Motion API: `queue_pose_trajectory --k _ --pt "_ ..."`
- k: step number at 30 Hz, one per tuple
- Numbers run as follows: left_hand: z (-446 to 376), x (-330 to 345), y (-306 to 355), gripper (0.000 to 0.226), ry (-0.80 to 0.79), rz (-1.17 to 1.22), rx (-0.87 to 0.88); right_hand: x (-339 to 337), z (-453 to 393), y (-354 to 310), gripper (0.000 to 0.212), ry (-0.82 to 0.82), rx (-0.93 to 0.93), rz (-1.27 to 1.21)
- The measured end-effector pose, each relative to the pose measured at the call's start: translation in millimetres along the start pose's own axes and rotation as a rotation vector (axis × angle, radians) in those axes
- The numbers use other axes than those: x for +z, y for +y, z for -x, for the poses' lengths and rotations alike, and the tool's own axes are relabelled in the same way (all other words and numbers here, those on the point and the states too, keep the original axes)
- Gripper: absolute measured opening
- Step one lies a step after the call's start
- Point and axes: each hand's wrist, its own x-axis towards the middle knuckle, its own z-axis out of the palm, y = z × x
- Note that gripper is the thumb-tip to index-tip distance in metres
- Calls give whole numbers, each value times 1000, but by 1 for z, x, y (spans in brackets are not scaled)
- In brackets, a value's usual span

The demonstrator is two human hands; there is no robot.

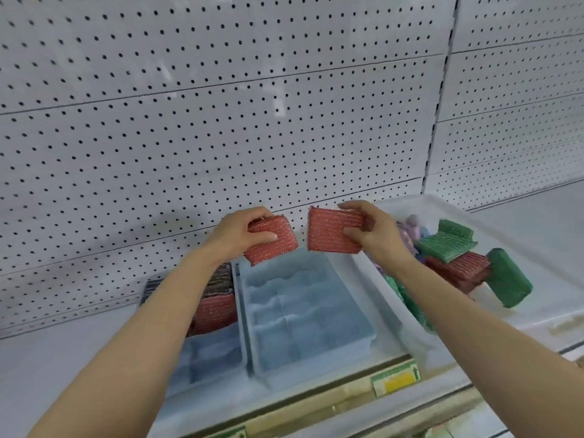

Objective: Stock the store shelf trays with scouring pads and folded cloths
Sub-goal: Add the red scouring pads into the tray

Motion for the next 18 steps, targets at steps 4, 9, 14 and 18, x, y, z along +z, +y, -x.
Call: queue_pose_trajectory --k 4,9,14,18 --pt "27 -30 -46 41 19 -57 -92 51 0 -7 47 -55 -26 13" --pt "63 -39 -93 42 -61 -78 -220 106 6 -13 44 -111 10 -22" --pt "79 -10 -133 27 -135 -303 -173 148 19 -18 40 -181 46 -70" --pt "85 9 -157 30 -99 -446 -123 171 27 -22 41 -248 76 -105"
